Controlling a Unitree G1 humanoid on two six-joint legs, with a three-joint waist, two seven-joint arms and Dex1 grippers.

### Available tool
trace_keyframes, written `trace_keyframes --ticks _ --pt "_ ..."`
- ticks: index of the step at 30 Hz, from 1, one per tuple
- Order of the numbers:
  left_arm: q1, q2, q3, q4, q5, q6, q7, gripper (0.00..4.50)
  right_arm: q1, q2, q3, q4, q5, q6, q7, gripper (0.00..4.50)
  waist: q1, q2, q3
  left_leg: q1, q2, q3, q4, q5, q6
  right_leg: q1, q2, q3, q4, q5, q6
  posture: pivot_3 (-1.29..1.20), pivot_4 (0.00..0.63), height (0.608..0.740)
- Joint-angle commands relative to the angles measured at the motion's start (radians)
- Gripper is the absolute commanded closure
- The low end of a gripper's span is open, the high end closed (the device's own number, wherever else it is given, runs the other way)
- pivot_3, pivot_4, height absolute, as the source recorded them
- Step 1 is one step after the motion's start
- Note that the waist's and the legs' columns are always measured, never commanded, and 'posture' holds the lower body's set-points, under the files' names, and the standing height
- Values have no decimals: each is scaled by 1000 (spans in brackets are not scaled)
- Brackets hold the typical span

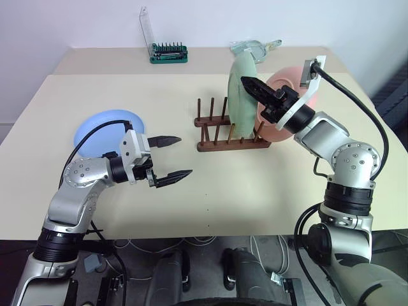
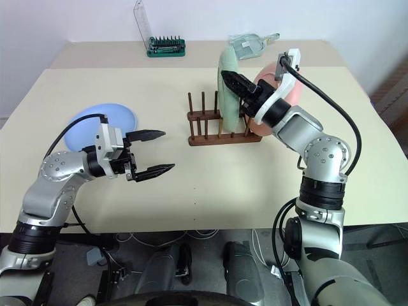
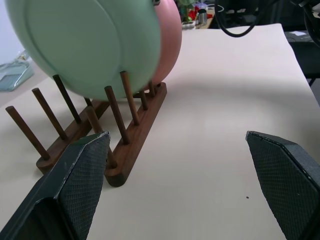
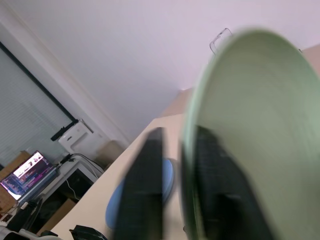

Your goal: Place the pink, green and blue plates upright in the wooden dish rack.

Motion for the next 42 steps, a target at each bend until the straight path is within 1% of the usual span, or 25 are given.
trace_keyframes --ticks 1,2,4,5,10,19,24,25,27,30,31,34,36,38,42 --pt "-3 -2 4 -12 -2 -9 1 0 -4 3 -27 -18 18 -16 0 1638 0 0 0 0 0 0 0 0 0 0 0 0 0 0 0 0 150 740" --pt "-5 -3 3 -9 -1 -10 1 0 -4 2 -27 -15 14 -18 1 1022 0 0 0 0 0 0 0 0 0 0 0 0 0 0 0 0 150 740" --pt "-5 -5 3 -7 -1 -11 1 0 -5 0 -27 -19 12 -25 5 174 0 0 0 0 0 0 0 0 0 0 0 0 0 0 0 0 150 740" --pt "-6 -6 3 -5 0 -12 1 0 -7 -1 -27 -19 11 -27 8 77 0 0 0 0 0 0 0 0 0 0 0 0 0 0 0 0 150 740" --pt "-5 -10 6 0 0 -15 2 0 -24 -19 -21 -16 -22 -58 28 77 0 0 0 0 0 0 -1 0 0 0 0 0 -1 0 0 0 150 740" --pt "-1 -16 17 0 -4 -21 12 0 -70 -98 2 -14 -124 -108 104 77 0 0 0 0 0 0 -1 0 0 0 0 0 -2 0 0 0 150 740" --pt "-3 -20 30 5 -3 -27 25 0 -106 -163 63 -20 -274 -203 187 77 0 1 1 0 0 0 -2 0 0 -1 0 0 -2 0 0 0 150 740" --pt "-4 -20 35 7 0 -30 31 0 -113 -184 89 -35 -310 -226 221 77 0 1 1 -1 0 0 -2 0 0 -1 0 0 -2 0 0 0 150 740" --pt "-9 -21 57 14 -8 -18 58 0 -114 -248 183 -98 -412 -301 331 77 1 2 1 -1 0 0 -2 0 0 -1 0 0 -2 0 0 0 150 740" --pt "-26 -21 132 37 -32 38 154 0 -99 -317 317 -193 -539 -419 482 77 0 2 1 -1 0 0 -3 0 0 -2 0 0 -3 -1 0 0 150 740" --pt "-29 -17 159 44 -35 59 189 0 -96 -327 346 -202 -571 -447 512 77 -2 2 1 -1 0 0 -4 0 0 -2 0 0 -3 -1 0 0 150 740" --pt "-20 -7 239 33 -39 98 278 0 -92 -332 393 -196 -648 -526 569 77 -2 2 1 -1 1 0 -4 0 0 -2 1 -1 -2 1 3 0 150 740" --pt "-10 8 319 29 -12 134 386 0 -91 -322 405 -186 -673 -553 591 77 0 2 2 -1 0 0 -3 0 0 -2 1 -1 -2 1 3 0 150 740" --pt "1 29 449 37 16 262 574 0 -84 -306 416 -166 -692 -579 613 77 0 0 2 -1 0 0 -3 0 0 -1 0 -1 -2 1 3 0 150 740" --pt "31 51 600 39 26 507 786 0 -80 -277 420 -132 -708 -607 647 77 -1 0 3 0 0 0 -3 0 0 -1 0 -1 -2 1 3 0 150 740"
